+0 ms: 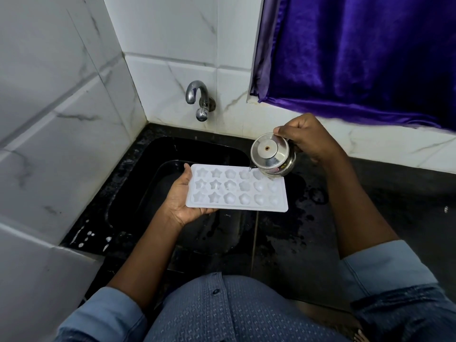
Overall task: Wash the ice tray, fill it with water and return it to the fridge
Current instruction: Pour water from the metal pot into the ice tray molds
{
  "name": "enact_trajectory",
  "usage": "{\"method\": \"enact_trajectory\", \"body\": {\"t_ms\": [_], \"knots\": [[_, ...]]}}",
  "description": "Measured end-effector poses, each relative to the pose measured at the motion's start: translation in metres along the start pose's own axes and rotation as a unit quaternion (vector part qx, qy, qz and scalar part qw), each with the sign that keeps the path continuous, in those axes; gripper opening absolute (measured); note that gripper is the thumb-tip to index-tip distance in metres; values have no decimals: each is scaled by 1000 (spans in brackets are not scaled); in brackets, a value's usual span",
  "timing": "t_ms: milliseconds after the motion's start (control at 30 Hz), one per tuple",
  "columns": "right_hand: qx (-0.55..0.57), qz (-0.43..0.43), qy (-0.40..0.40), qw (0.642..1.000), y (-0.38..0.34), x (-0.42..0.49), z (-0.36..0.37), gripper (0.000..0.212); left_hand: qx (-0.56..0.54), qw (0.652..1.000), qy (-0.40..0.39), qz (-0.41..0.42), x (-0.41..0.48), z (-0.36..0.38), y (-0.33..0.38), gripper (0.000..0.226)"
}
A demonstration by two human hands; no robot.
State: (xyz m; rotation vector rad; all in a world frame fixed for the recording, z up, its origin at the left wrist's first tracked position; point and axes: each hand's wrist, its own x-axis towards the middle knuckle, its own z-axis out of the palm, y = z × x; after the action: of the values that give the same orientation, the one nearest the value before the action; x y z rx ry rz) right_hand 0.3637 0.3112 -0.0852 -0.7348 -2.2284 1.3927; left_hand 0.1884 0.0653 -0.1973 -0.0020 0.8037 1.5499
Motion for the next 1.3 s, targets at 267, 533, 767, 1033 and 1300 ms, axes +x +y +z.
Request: {"method": "enact_trajectory", "body": {"t_ms": [267, 533, 767, 1033, 1300], "knots": [[0, 15, 0, 1000, 5, -6, -5, 52, -5, 1000, -5, 1, -1, -4, -1, 82], [-7, 22, 16, 1000, 6, -16, -16, 48, -14, 1000, 5, -1, -1, -8, -1, 82], [-29, 24, 31, 999, 11, -22, -25, 44, -4, 1000, 10, -3, 3, -8, -2, 83], [-43, 26, 38, 998, 14, -26, -23, 50, 1, 1000, 1, -12, 4, -11, -1, 85], [-32, 20, 37, 999, 15, -27, -20, 53, 2, 1000, 4, -8, 3, -9, -1, 84]]}}
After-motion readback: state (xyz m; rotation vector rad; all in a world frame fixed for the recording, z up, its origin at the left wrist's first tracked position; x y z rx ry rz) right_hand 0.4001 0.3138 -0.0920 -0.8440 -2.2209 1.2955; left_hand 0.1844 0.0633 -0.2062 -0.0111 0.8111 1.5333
